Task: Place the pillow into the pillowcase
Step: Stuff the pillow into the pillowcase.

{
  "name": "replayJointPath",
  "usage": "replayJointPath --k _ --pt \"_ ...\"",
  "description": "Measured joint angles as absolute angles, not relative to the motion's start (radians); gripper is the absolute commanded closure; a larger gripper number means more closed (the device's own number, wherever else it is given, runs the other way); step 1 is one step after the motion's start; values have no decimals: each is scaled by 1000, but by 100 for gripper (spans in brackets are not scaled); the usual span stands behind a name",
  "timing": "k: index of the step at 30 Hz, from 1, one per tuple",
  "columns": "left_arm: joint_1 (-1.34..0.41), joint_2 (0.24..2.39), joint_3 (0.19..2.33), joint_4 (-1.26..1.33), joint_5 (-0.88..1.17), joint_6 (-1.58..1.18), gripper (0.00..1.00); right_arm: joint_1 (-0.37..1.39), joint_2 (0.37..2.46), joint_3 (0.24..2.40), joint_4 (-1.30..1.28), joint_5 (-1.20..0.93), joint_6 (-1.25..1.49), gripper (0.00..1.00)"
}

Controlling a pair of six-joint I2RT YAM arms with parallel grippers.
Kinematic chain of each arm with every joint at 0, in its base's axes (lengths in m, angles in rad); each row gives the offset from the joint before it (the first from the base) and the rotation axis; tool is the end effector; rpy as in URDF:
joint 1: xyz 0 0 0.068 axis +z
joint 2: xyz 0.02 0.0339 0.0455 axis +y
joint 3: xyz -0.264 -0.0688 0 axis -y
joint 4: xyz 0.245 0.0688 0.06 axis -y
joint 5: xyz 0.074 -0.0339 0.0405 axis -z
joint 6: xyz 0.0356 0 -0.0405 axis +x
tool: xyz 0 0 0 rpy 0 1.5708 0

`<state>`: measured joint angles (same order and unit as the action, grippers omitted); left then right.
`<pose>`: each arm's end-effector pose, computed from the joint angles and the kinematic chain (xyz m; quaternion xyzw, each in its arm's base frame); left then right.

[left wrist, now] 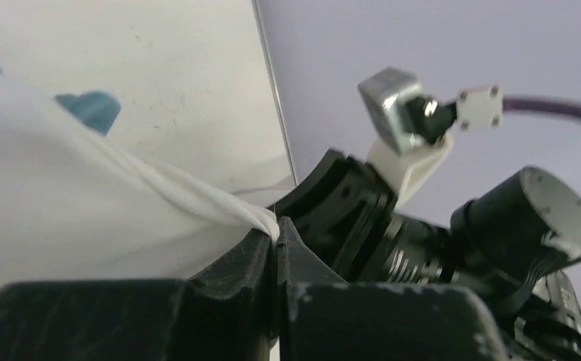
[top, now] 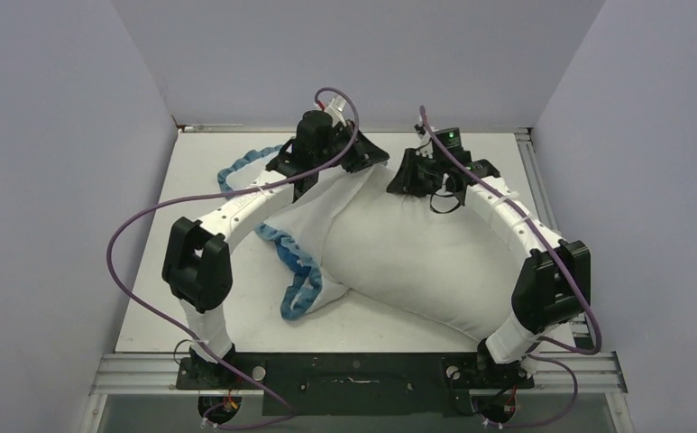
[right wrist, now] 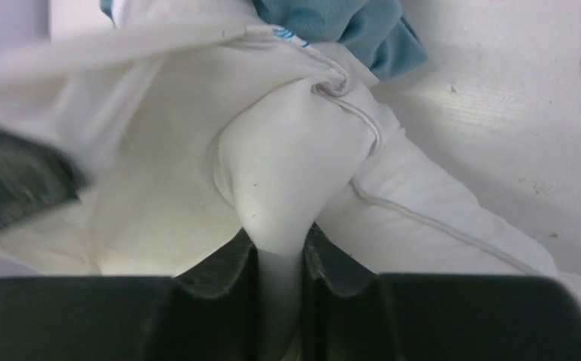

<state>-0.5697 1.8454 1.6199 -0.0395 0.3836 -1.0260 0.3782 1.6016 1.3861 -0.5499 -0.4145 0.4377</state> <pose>0.3693 -0.2524 0.3433 -0.0636 0.7857 -0.5326 0.3080 0.3266 0.1452 0.3098 -0.0538 0.9023 0.3259 0.2769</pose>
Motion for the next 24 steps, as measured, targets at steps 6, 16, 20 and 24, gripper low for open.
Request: replayJointPath --k 6,16,20,24 --pt "-616 1835 1577 -77 270 -958 40 295 1703 1377 -363 -568 638 95" --pt "-680 1650 1685 -468 -3 -524 4 304 1763 1378 -261 -651 757 92" --pt "-634 1511 1635 -559 -41 -436 4 303 1763 1378 -263 -652 750 91" --pt "-600 1493 1618 -616 -48 -396 0 304 1763 1378 -263 -653 745 91"
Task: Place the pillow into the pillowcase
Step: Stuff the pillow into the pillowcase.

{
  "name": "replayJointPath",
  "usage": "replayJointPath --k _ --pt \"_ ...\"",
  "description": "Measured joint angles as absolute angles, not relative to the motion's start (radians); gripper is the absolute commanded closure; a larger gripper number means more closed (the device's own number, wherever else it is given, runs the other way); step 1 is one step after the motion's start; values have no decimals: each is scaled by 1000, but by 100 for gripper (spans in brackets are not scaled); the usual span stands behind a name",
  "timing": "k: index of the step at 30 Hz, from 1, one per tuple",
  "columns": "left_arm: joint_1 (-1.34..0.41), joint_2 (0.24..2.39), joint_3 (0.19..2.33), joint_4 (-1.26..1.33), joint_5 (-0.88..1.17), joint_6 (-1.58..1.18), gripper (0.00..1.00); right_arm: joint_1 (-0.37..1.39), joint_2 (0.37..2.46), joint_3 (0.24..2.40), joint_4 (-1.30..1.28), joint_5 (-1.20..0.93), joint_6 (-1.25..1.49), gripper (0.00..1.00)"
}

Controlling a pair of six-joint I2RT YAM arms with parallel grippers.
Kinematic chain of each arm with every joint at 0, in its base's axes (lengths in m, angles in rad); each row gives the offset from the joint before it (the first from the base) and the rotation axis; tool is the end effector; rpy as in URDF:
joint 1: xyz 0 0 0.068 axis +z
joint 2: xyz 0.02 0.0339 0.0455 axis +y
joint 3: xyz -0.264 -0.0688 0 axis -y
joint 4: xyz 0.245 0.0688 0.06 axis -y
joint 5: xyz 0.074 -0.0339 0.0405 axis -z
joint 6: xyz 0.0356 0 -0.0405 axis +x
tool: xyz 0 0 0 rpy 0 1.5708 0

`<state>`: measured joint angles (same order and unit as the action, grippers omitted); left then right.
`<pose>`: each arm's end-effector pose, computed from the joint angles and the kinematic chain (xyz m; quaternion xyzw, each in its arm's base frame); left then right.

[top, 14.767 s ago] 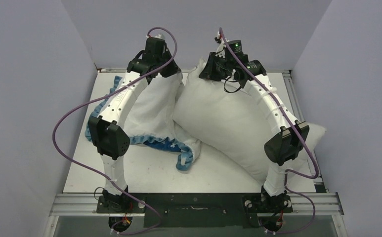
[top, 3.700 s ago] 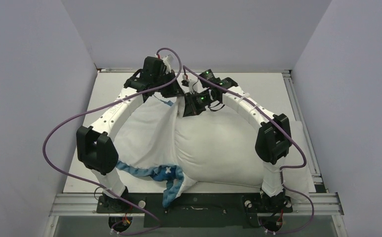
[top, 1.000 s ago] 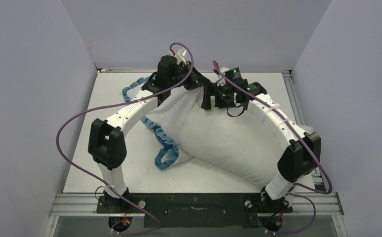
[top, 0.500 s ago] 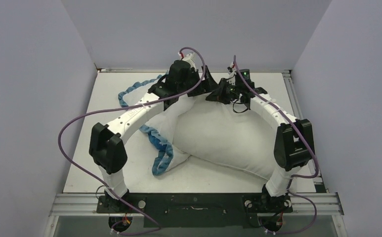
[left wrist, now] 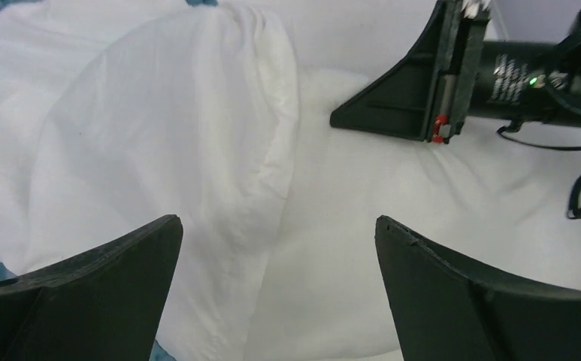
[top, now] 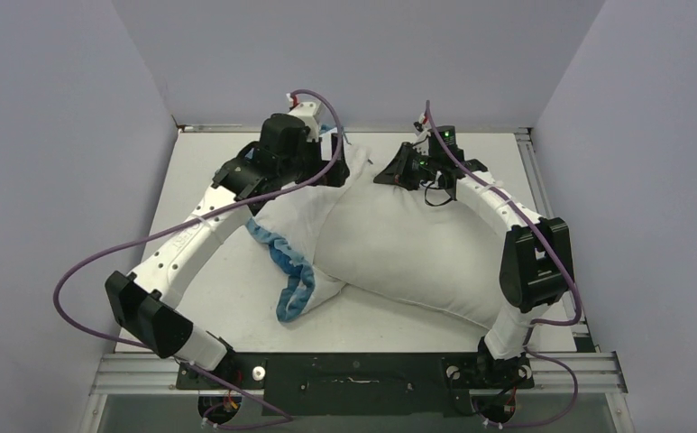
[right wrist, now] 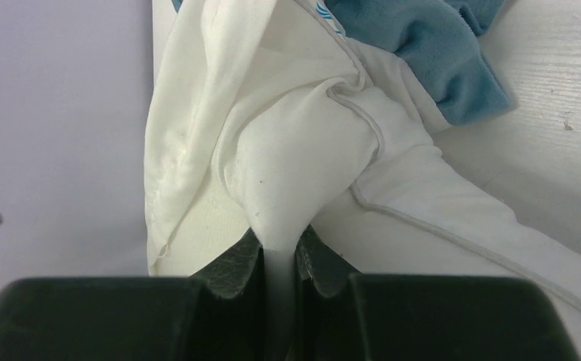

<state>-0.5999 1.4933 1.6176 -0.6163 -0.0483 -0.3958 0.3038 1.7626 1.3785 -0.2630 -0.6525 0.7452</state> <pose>0.2748 -0.1859 0.4149 0.0750 0.8546 -0.2270 0.4610 0.3767 0.1408 0.2748 0.0463 0.8587 0.4597 0.2217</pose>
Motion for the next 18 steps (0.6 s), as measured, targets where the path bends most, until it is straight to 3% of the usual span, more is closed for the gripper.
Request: replayJointPath --k 7,10,12,18 --pt "-599 1584 1504 -626 0 -383 33 313 1765 1395 -282 -656 741 91" --pt "-592 1636 1478 -625 17 -390 64 322 1768 1408 -294 -661 738 91" --pt "-588 1658 1478 -616 24 -393 78 326 1776 1414 -294 -660 735 91" --pt "-588 1663 1554 -646 -15 -400 90 326 1784 1423 -294 -659 733 92"
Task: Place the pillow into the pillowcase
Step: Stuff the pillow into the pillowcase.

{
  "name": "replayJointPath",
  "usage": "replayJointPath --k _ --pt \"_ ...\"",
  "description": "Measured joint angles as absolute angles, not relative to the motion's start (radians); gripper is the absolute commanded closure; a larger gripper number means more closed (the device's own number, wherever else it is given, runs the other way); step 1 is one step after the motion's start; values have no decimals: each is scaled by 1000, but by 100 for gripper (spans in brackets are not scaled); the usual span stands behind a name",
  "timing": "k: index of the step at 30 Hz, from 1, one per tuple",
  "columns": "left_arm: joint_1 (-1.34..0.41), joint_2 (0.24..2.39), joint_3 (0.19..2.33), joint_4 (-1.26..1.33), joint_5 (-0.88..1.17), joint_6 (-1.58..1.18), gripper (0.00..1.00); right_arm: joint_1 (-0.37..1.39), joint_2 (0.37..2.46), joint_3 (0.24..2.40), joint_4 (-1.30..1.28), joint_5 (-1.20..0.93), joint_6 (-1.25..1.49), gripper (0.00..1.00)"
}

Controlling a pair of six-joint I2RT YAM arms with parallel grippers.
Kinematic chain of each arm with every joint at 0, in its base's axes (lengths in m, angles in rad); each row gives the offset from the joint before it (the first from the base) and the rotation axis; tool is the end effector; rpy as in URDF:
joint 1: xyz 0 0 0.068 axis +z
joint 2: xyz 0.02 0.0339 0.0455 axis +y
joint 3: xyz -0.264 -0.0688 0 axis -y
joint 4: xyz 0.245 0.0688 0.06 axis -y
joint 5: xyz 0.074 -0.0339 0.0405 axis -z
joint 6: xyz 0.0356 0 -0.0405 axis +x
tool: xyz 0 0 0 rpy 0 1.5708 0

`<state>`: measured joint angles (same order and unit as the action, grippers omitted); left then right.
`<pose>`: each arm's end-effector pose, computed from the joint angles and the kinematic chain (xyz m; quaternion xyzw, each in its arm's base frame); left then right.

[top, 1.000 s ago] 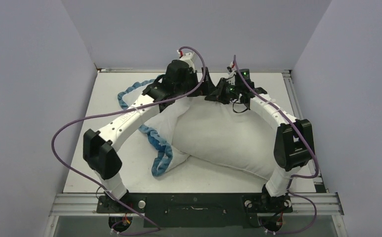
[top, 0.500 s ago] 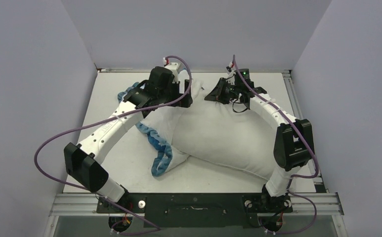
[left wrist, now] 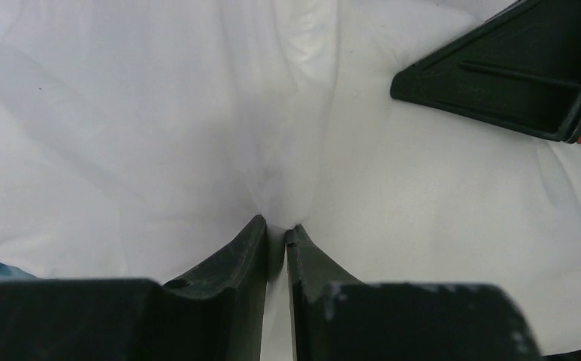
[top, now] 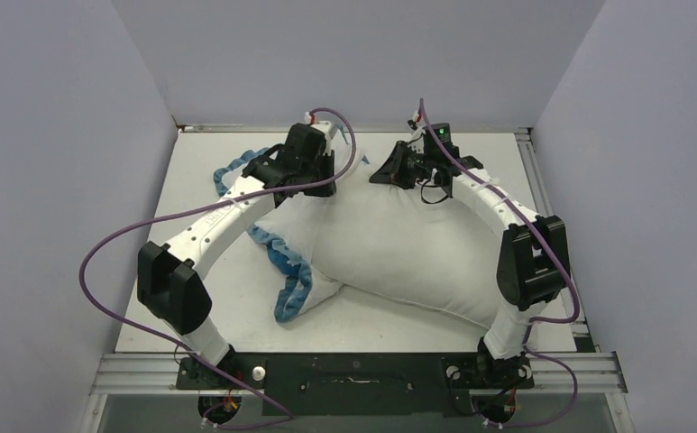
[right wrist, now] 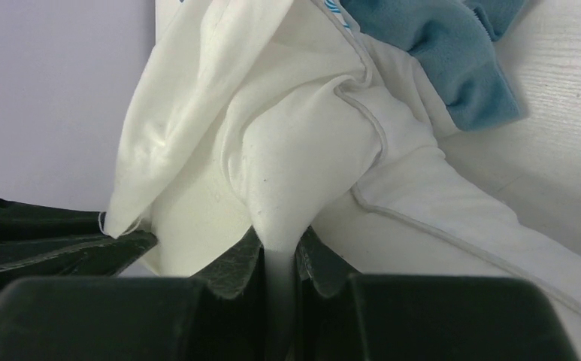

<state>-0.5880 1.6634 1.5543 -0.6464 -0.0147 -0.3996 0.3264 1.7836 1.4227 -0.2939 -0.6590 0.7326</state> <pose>0.3117 -0.2072 0.3342 0.0835 0.9142 -0.1820 0.3523 0.3787 0.1512 0.2790 0.0311 0.8601 0.4618 0.2145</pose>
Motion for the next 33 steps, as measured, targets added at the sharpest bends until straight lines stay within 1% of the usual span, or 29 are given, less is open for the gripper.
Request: replayJointPath --k 3,5,8,12,14,17,19,22,23,24,25,26,27,28,29,31,32,33 --pt "-588 1661 1591 -666 -43 -403 94 327 1784 1430 -303 -659 732 93" --pt "-590 1652 1612 -689 -62 -407 100 327 1789 1441 -312 -659 731 95" --pt "-594 1628 1649 -748 -101 -415 100 327 1807 1460 -316 -659 732 95" --pt "-605 1606 1682 -783 -99 -426 100 327 1830 1483 -318 -658 744 95" --pt "-613 1604 1692 -780 -57 -436 100 327 1835 1491 -318 -656 755 95" --pt "-626 1605 1689 -743 70 -466 100 329 1848 1514 -318 -654 781 95" --pt "-631 1605 1667 -665 172 -510 100 329 1857 1526 -309 -654 805 95" --pt "-631 1603 1567 -456 309 -612 100 329 1864 1537 -279 -654 844 95" --pt "-631 1605 1539 -424 333 -644 95 329 1865 1542 -277 -654 851 91" --pt "-631 1609 1531 -424 337 -651 79 329 1867 1550 -281 -654 853 81" --pt "-632 1614 1531 -431 336 -656 63 329 1871 1560 -287 -652 850 68" --pt "-632 1616 1535 -445 325 -657 49 330 1876 1572 -297 -646 847 57" --pt "-632 1616 1543 -464 309 -643 32 330 1879 1584 -310 -630 836 45" --pt "-634 1616 1561 -507 280 -637 23 330 1880 1595 -322 -613 817 33" --pt "-635 1616 1579 -548 249 -624 16 330 1880 1610 -341 -592 793 23" --pt "-637 1613 1615 -624 180 -587 9 333 1873 1642 -385 -545 731 6" --pt "-638 1609 1625 -653 147 -578 6 336 1864 1655 -421 -508 681 4" --pt "-639 1597 1629 -692 98 -559 4 339 1856 1656 -436 -490 662 9"
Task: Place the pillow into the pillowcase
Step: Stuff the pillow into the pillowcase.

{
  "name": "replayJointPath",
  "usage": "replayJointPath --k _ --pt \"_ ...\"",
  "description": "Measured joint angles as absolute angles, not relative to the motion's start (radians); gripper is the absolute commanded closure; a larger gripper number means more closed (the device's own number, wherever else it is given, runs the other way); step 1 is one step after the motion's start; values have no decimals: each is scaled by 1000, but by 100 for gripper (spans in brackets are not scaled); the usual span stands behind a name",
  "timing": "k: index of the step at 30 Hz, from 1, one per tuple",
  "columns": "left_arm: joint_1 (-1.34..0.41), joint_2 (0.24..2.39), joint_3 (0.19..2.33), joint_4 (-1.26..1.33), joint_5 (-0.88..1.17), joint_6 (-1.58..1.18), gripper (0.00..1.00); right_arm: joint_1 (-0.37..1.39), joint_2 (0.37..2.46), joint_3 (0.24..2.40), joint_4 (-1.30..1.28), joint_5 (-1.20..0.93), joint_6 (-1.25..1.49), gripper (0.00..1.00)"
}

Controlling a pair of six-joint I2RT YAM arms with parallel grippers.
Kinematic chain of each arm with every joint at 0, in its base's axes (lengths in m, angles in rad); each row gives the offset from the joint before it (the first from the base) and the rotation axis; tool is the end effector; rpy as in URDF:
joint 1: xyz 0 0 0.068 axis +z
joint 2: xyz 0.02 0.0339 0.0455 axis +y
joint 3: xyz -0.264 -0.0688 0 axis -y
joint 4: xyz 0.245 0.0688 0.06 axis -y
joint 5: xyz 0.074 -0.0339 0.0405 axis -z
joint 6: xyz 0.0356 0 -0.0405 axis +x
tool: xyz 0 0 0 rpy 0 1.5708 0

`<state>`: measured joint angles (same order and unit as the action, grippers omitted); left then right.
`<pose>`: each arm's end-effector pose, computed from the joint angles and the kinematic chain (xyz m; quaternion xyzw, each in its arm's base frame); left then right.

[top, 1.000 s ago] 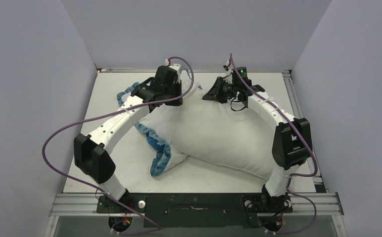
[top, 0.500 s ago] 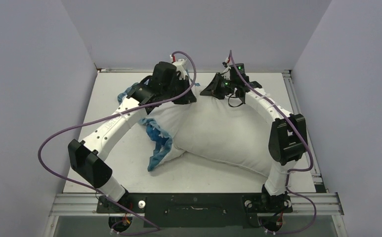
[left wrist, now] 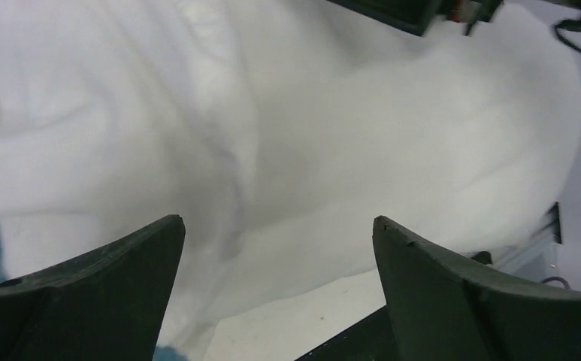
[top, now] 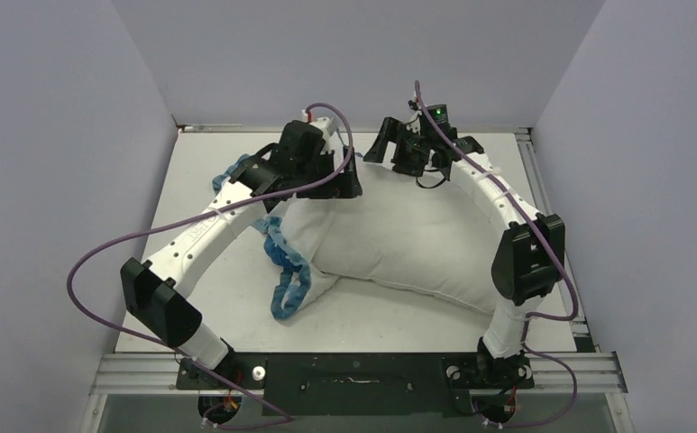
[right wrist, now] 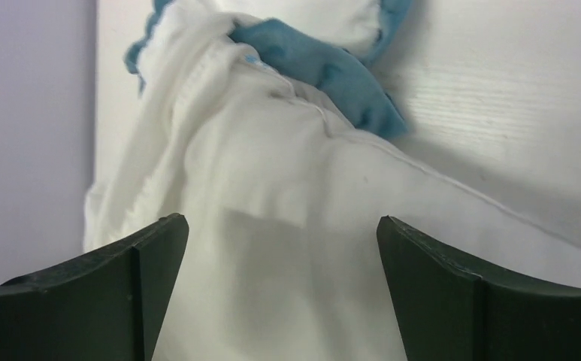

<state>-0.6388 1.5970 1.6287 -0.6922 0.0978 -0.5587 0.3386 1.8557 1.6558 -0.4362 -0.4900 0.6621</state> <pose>0.2840 -0.2152 0.3780 0.0574 0.8955 -0.2837 0.3379 0.4010 0.1590 0.3144 0.0316 0.8724 0.3997 0.2796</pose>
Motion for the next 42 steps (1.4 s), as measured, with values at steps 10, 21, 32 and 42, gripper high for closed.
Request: replayJointPath --k 10,21,32,42 --pt "-498 1278 1351 -914 -19 -542 3 543 1669 1665 -791 -104 321 10" --pt "-400 1030 650 -537 472 -803 21 758 1703 1637 -894 -28 160 45" --pt "-390 1324 810 -391 561 -780 100 631 2004 1832 -810 -429 327 95" --pt "-504 1376 1046 -244 612 -785 96 439 2007 1731 -403 -580 768 95"
